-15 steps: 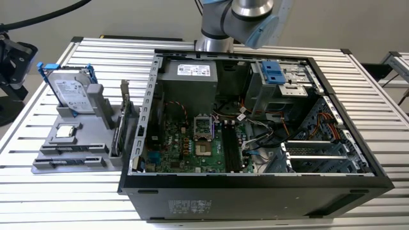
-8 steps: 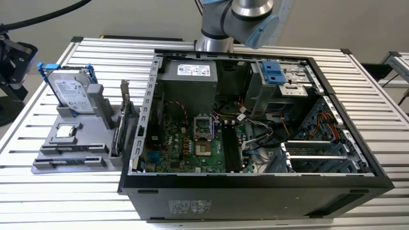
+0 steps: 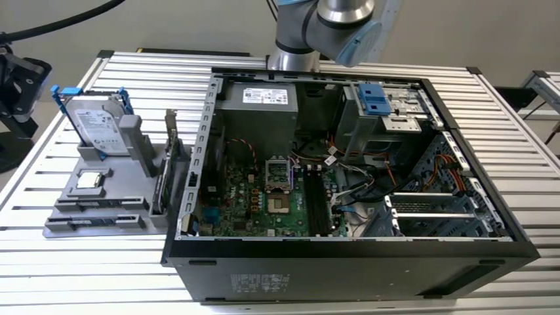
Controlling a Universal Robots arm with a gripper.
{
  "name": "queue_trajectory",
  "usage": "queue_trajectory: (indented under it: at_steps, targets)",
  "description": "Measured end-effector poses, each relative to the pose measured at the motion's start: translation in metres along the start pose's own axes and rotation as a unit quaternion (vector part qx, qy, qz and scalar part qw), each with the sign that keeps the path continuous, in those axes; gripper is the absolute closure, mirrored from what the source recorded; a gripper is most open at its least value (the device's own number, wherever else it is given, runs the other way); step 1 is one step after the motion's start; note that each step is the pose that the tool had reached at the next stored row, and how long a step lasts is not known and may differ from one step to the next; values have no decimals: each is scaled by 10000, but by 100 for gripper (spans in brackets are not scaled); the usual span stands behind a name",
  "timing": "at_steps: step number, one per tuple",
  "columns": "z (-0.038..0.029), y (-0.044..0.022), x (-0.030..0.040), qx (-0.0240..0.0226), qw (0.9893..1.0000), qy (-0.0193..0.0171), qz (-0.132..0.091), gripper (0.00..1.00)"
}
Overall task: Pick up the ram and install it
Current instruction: 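Pick up the ram and move it above insertion slot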
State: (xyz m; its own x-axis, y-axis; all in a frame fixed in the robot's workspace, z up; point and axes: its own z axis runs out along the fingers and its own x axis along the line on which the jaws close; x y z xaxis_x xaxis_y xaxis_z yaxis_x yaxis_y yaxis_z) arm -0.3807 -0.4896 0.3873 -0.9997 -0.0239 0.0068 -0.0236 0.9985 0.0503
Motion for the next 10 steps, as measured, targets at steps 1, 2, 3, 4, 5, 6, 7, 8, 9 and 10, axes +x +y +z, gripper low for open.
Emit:
queue_trajectory:
  at_steps: [1, 2, 3, 4, 5, 6, 7, 8, 9, 10]
  targets:
    - [0, 0, 0, 1, 10000, 2, -25, 100]
    - [0, 0, 0, 1, 10000, 2, -54, 100]
    - [0, 0, 0, 0, 10000, 2, -59, 100]
    - [1, 0, 0, 0, 10000, 2, -61, 100]
    - [1, 0, 0, 0, 10000, 3, -73, 100]
    - [0, 0, 0, 1, 10000, 5, -98, 100]
    - [0, 0, 0, 1, 9999, 6, -137, 100]
    - [0, 0, 0, 1, 9999, 7, -138, 100]
    - [0, 0, 0, 1, 9999, 7, -138, 100]
    - [0, 0, 0, 1, 9999, 6, -125, 100]
